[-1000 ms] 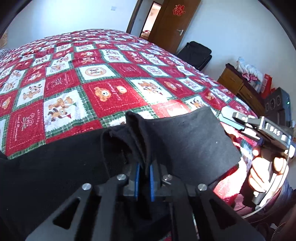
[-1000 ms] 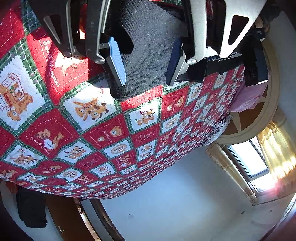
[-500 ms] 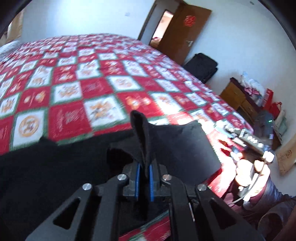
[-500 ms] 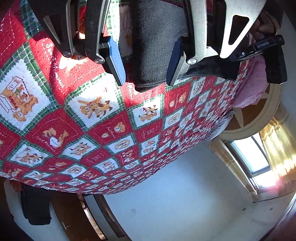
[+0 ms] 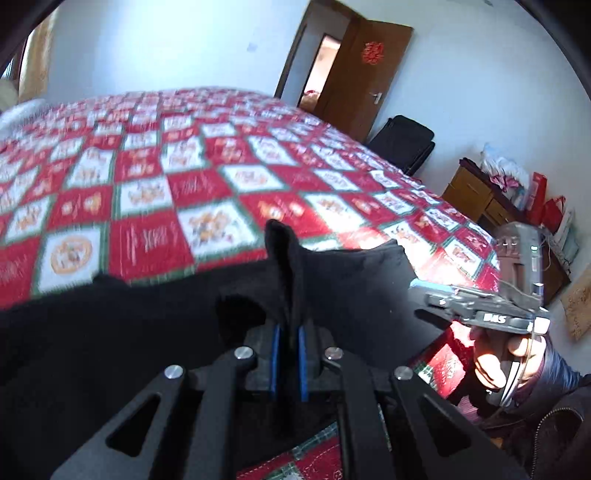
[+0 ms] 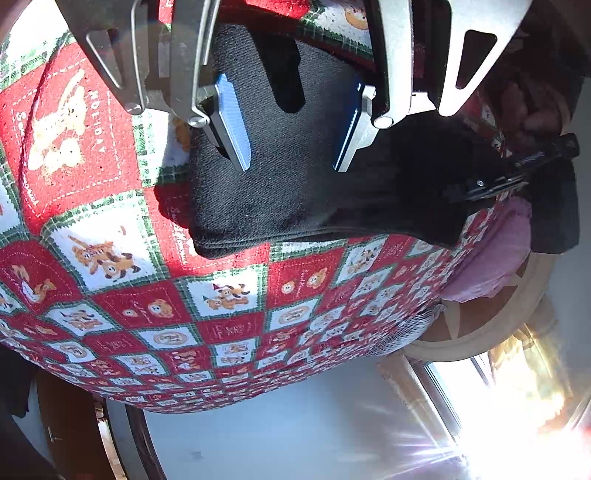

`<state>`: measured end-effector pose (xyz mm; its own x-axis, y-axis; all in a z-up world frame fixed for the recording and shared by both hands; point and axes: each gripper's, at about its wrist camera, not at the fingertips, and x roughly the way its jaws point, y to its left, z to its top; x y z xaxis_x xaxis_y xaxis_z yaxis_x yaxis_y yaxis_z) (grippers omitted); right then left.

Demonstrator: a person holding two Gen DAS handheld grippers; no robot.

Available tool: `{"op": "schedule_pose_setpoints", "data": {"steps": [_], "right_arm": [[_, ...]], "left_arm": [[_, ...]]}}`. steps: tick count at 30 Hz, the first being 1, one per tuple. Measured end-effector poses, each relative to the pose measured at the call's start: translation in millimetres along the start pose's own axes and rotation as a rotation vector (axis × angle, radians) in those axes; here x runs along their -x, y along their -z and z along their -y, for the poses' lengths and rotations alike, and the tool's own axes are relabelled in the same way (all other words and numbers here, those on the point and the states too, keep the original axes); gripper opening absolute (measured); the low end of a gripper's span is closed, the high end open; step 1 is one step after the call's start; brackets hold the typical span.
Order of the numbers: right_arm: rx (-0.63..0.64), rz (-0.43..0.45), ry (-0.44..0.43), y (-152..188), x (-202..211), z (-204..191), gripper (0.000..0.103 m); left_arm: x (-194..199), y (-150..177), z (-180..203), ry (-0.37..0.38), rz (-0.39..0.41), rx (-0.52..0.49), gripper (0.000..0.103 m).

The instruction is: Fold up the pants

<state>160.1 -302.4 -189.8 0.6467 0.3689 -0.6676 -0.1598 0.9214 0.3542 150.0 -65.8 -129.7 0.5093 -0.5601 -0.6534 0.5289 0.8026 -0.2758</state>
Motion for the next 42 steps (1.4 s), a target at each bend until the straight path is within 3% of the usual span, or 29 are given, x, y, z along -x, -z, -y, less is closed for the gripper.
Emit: {"op": "schedule_pose_setpoints", "data": {"steps": [2, 6, 8, 11, 14, 16, 17, 19, 20, 25, 29, 31, 36, 39, 42], "right_arm": [[0.004, -0.016, 0.011, 0, -3, 1, 0.049], [0.062, -0.022, 0.05, 2, -5, -7, 0.049], [0.065, -0.006, 0.045, -2, 0, -10, 0.049], [0.045, 0.051, 0.025, -17, 7, -10, 0.05], [0.024, 0.011, 0.084, -32, -11, -2, 0.063], [0.011, -0.05, 0.109, -35, -35, 9, 0.063], [0.034, -0.029, 0.117, -35, -34, 7, 0.063], [0.067, -0.021, 0.139, -33, -24, -4, 0.063], [0.078, -0.006, 0.135, -32, -17, -9, 0.063], [0.198, 0.041, 0.059, -29, 3, -67, 0.063], [0.28, 0.021, -0.008, -19, -20, -119, 0.063], [0.32, 0.005, -0.039, -14, -35, -141, 0.063], [0.412, -0.069, -0.108, 6, -77, -191, 0.063], [0.421, -0.144, -0.111, 14, -104, -196, 0.063], [0.46, -0.116, -0.093, 22, -104, -199, 0.063]], "left_arm": [[-8, 1, 4, -0.059, -0.024, -0.055, 0.009], [-43, 20, -19, -0.106, -0.121, 0.004, 0.017], [-39, 26, -24, -0.073, -0.082, 0.031, 0.018], [-36, 27, -22, -0.079, -0.083, 0.02, 0.02], [-36, 26, -22, -0.08, -0.08, 0.029, 0.021], [-34, 25, -22, -0.089, -0.066, 0.043, 0.03], [-32, 25, -22, -0.112, -0.058, 0.046, 0.037], [-25, 25, -24, -0.143, -0.027, 0.048, 0.063], [-21, 25, -27, -0.149, -0.017, 0.06, 0.065], [-8, 32, -41, -0.146, -0.012, 0.102, 0.065], [12, 37, -51, -0.179, 0.011, 0.109, 0.066], [25, 40, -62, -0.207, 0.029, 0.12, 0.072], [64, 54, -112, -0.334, 0.07, 0.18, 0.073], [83, 64, -142, -0.426, 0.092, 0.228, 0.073], [99, 76, -171, -0.487, 0.115, 0.291, 0.073]]}}
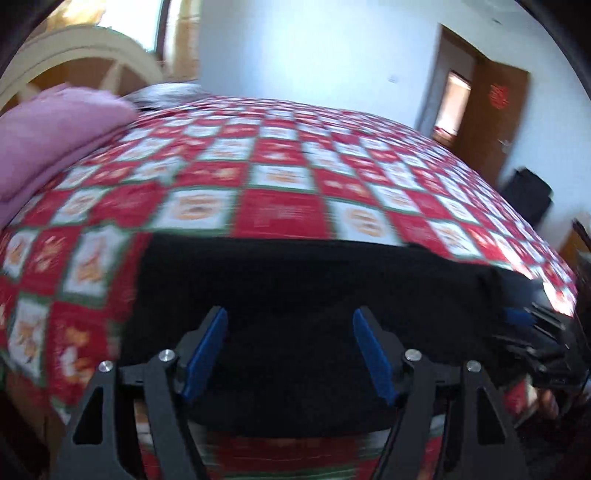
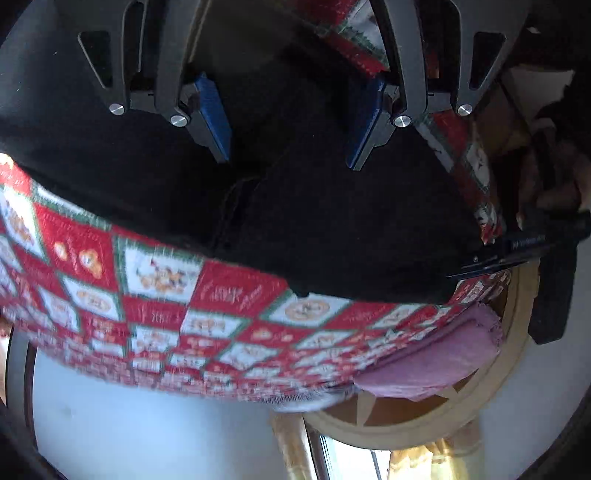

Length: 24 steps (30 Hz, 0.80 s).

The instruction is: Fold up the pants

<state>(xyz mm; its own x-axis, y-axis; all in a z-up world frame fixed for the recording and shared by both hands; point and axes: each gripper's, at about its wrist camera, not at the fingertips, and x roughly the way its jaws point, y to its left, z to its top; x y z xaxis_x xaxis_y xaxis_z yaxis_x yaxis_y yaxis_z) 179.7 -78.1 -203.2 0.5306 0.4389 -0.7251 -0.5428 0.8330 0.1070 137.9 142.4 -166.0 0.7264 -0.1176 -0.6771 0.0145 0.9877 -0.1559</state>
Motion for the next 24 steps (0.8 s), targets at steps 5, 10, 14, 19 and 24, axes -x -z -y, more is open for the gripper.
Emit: {"op": "schedule_pose_setpoints", "data": {"steps": [5, 10, 14, 19, 24], "right_arm": [[-0.124, 0.082, 0.013, -5, 30, 26, 0.063], [-0.161, 0.103, 0.032, -9, 27, 36, 0.063], [-0.089, 0.044, 0.012, -15, -7, 27, 0.064], [-0.053, 0.053, 0.026, -13, 0, 19, 0.064], [-0.133, 0.107, -0.003, 2, 16, 27, 0.064]], "left_arm": [[-2, 1, -39, -0.067, 0.012, 0.075, 0.073], [0, 2, -65, -0.103, 0.032, 0.101, 0.073], [-6, 10, -77, -0.099, 0.014, 0.128, 0.073], [-10, 13, -71, -0.034, 0.027, 0.113, 0.073], [-17, 16, -71, -0.022, 0.012, 0.113, 0.073]]}}
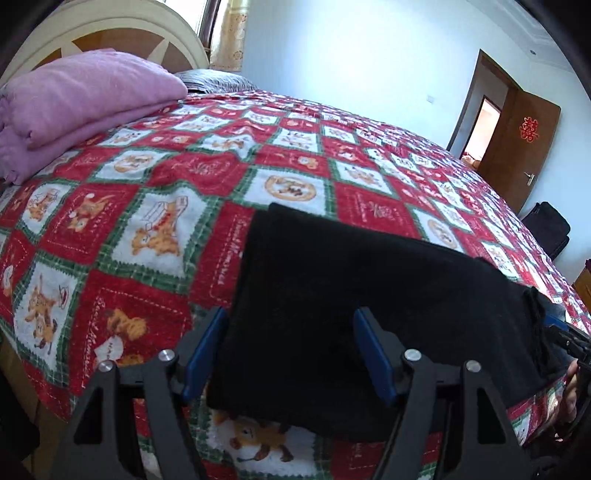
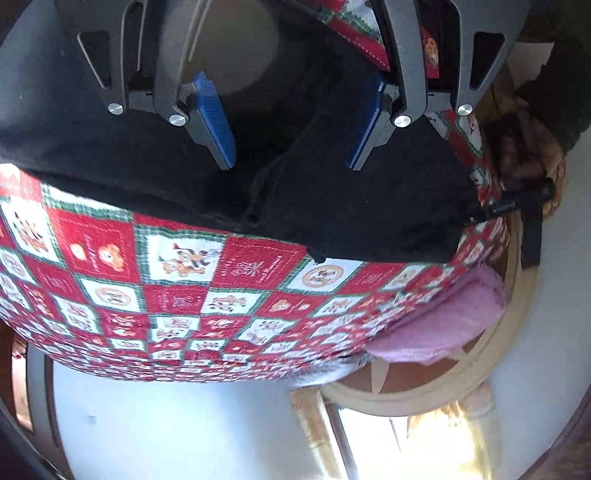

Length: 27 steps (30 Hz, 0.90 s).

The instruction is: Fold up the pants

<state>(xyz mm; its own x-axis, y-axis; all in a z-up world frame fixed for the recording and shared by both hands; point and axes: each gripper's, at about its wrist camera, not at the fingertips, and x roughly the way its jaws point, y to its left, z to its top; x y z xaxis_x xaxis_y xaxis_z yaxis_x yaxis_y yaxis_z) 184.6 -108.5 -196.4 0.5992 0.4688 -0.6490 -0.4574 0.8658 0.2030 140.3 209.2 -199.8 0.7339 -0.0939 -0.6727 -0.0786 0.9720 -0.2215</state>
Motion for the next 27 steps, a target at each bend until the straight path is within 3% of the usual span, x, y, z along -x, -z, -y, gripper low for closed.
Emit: {"op": "schedule_pose_setpoints", "data": {"steps": [6, 9, 12, 15, 18, 23, 26, 27], "right_arm": [[0.002, -0.002, 0.023, 6, -2, -1, 0.064], [0.009, 0.003, 0.03, 7, -2, -2, 0.064], [0.011, 0.008, 0.036, 9, -4, -2, 0.064], [0.025, 0.012, 0.047, 10, -4, -4, 0.064], [0.028, 0.013, 0.052, 10, -4, -5, 0.064], [0.027, 0.011, 0.052, 11, -4, -5, 0.064], [0.042, 0.015, 0.063, 12, -5, -8, 0.064], [0.043, 0.016, 0.064, 12, -5, -8, 0.064]], "left_arm": [[1, 1, -15, 0.085, -0.002, 0.041, 0.067], [5, -2, -20, 0.107, -0.002, 0.063, 0.055], [7, -3, -16, 0.075, 0.004, 0.033, 0.05], [3, -2, -13, 0.055, 0.003, 0.02, 0.054], [-1, -1, -25, 0.099, 0.008, 0.092, 0.057], [-2, -2, -29, 0.132, -0.008, 0.115, 0.057], [2, -2, -27, 0.137, -0.007, 0.087, 0.042], [3, -3, -26, 0.143, -0.005, 0.085, 0.031]]}}
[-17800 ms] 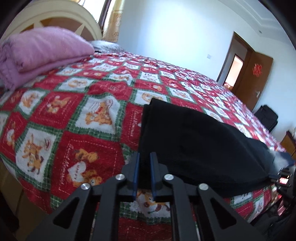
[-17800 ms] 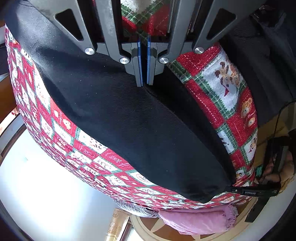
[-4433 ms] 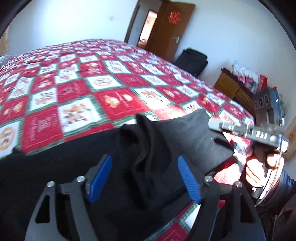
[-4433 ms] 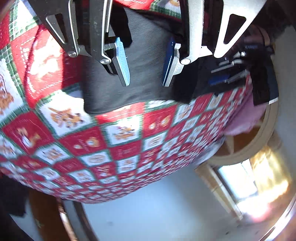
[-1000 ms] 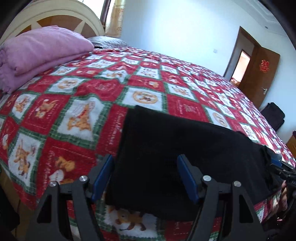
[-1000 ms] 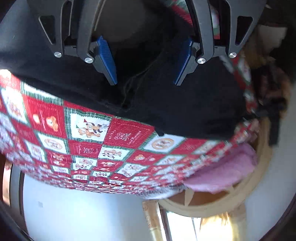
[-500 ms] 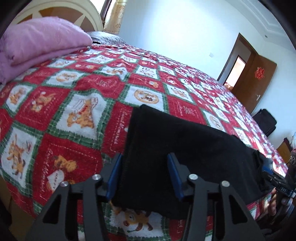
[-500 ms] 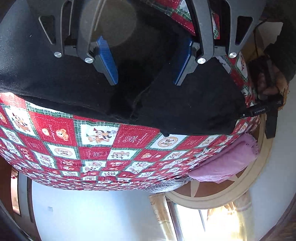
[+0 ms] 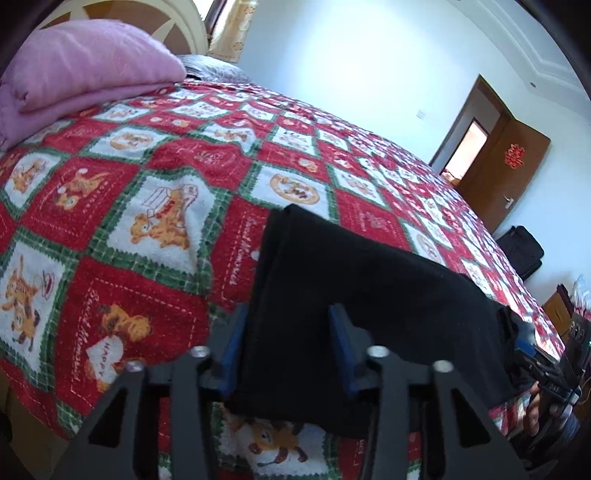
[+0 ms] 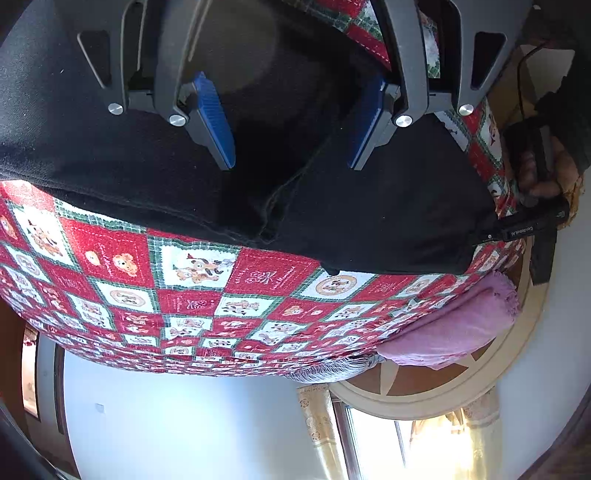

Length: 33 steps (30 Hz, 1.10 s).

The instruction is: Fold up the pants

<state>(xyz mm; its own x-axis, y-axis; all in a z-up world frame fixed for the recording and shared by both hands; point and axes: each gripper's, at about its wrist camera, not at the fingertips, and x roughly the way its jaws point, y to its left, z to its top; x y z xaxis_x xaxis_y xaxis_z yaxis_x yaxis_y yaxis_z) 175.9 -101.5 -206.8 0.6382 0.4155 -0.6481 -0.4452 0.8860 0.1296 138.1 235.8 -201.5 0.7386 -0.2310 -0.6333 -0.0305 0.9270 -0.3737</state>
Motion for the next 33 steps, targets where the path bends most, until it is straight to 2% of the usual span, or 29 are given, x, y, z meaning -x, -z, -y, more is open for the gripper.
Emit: {"op": "schedule_pose_setpoints", "data": {"steps": [1, 4, 6, 10, 18, 22, 29, 33], "right_arm": [[0.0, 0.001, 0.0, 0, 0, 0, 0.064], [-0.003, 0.002, -0.002, 0, 0, 1, 0.064], [0.001, 0.002, 0.0, 0, 0, 1, 0.064], [-0.001, -0.001, -0.001, 0, 0, 1, 0.064], [-0.059, -0.009, -0.039, -4, 3, 9, 0.064], [-0.087, 0.0, -0.028, -7, 9, 13, 0.064], [-0.16, 0.036, 0.029, -18, 36, 32, 0.064], [-0.256, 0.045, 0.054, -18, 56, 59, 0.064]], "left_arm": [[2, -1, 1, 0.02, -0.004, 0.0, 0.021], [4, -4, 6, 0.021, 0.003, -0.02, 0.019], [5, -4, 7, 0.029, 0.011, -0.019, 0.018], [7, -5, -9, 0.115, 0.014, 0.085, 0.018], [22, -12, 0, 0.171, 0.063, 0.075, 0.018], [32, -20, 7, 0.218, 0.092, 0.089, 0.018], [59, -37, 49, 0.287, 0.163, 0.022, 0.018], [77, -43, 77, 0.334, 0.206, -0.028, 0.018]]}}
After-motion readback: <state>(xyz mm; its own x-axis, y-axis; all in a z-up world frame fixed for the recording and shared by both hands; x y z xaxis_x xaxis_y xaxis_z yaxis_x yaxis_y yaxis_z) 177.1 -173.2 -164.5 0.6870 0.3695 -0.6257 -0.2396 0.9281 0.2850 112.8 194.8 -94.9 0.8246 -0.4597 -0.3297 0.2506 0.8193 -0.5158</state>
